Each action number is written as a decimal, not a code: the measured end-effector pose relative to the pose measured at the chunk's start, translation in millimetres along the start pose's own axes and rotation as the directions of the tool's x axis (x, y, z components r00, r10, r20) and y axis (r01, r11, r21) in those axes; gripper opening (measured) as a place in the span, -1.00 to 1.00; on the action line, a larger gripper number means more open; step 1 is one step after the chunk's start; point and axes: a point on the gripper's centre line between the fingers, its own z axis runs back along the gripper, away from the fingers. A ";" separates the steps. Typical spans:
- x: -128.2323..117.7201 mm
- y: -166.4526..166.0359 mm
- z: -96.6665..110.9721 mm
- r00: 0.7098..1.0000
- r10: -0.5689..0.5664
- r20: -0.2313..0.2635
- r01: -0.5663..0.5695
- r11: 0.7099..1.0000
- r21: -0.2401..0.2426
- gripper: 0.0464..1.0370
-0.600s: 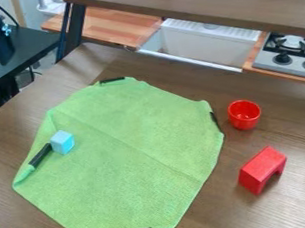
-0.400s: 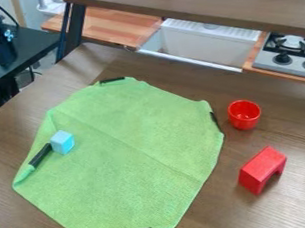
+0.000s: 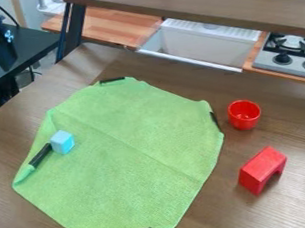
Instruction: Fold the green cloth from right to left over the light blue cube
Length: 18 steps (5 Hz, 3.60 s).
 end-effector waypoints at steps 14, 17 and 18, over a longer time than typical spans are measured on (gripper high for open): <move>19.1 -283.4 -142.2 0.968 0.059 0.245 -0.106 0.977 0.183 0.93; 28.0 -289.1 -163.1 0.963 0.055 0.264 -0.115 0.969 0.217 0.93; 30.7 -290.5 -168.0 0.962 0.053 0.269 -0.116 0.968 0.221 0.93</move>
